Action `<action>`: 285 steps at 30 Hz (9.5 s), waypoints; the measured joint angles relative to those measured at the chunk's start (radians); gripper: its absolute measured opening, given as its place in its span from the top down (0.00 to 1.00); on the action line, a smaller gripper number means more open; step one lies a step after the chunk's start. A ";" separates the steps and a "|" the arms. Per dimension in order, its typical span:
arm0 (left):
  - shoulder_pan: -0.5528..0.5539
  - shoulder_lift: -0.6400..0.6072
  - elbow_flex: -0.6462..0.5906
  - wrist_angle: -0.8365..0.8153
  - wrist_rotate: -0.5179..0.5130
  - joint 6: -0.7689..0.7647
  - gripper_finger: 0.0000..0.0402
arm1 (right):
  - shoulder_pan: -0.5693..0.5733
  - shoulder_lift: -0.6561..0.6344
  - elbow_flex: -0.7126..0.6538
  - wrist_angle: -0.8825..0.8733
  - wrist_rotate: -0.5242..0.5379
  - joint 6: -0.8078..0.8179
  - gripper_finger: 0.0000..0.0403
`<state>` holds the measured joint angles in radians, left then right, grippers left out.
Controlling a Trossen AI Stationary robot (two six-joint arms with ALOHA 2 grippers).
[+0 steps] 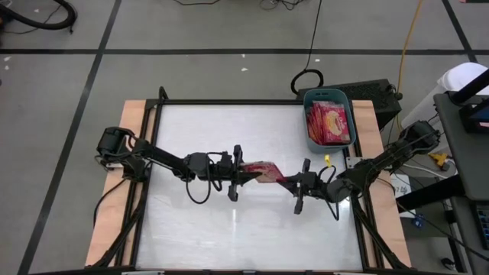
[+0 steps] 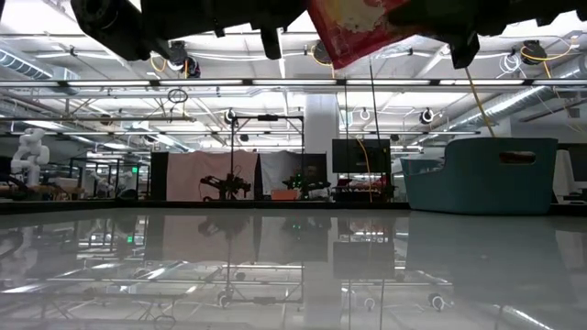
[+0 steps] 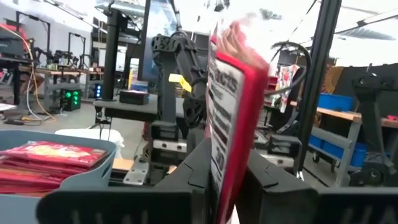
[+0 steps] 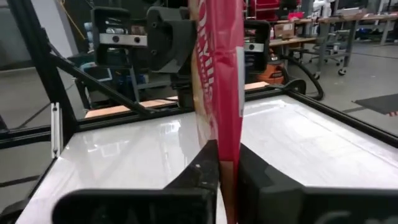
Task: Sort popcorn bags into baskets
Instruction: Put the red popcorn bag into the blue bin, then return to Home Position
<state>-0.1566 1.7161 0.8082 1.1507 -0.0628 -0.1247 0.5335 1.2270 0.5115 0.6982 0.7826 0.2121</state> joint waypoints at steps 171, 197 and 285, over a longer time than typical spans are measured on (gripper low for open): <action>-0.055 -0.011 0.001 -0.211 -0.161 -0.065 0.60 | -0.757 -0.997 0.107 -1.730 -0.080 0.697 0.99; -0.059 -0.011 0.001 -0.214 -0.159 -0.042 0.60 | -0.757 -0.973 0.205 -1.824 0.011 0.669 0.68; -0.179 -0.498 -0.800 0.070 -0.434 0.216 0.99 | -0.549 -0.906 -0.469 -0.474 -0.837 -0.335 1.00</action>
<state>-0.3359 1.2182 0.0086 1.2203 -0.4965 0.0910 -0.0154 0.3210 0.0429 0.2238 -0.0544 -0.1229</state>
